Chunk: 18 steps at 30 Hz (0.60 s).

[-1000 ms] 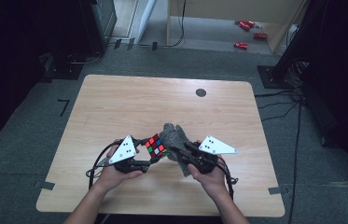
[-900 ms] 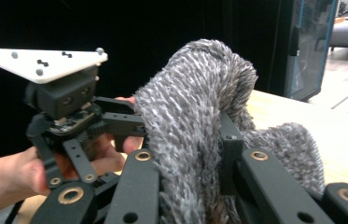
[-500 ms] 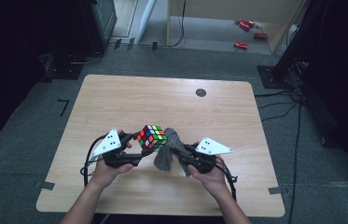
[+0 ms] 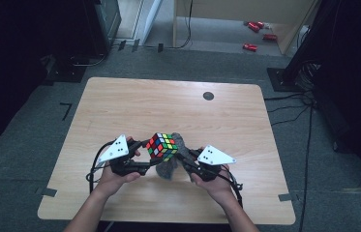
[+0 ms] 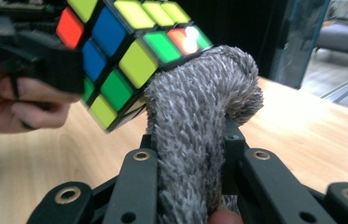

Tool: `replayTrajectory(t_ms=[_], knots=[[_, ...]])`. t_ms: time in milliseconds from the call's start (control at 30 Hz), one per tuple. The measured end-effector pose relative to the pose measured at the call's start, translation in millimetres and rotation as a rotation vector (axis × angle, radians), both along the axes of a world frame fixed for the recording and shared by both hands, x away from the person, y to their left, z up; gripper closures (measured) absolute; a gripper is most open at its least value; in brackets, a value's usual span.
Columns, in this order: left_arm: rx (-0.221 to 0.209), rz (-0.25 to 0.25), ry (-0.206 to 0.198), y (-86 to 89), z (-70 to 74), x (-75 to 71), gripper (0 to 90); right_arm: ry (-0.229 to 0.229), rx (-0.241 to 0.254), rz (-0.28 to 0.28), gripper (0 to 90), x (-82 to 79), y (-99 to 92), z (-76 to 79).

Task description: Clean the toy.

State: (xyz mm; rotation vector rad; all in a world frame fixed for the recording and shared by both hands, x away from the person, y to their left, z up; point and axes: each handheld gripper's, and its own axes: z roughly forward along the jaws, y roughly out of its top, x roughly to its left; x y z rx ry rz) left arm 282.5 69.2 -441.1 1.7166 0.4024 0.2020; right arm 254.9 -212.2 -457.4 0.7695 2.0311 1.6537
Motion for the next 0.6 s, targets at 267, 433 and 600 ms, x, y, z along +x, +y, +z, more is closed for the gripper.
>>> replayTrajectory(t_ms=[267,433,600], knots=[[-0.022,0.019,0.010,4.9,1.7,2.1,35.4,0.012,-0.052,0.087,74.7,-4.0,11.7,-8.0],[-0.031,-0.002,0.021,6.0,1.3,2.4,35.4,-0.025,-0.057,0.078,74.6,-5.4,9.5,-1.3],[-0.030,-0.036,0.021,1.6,2.0,-0.3,35.4,-0.049,-0.024,0.032,74.5,-3.4,3.2,1.1]])
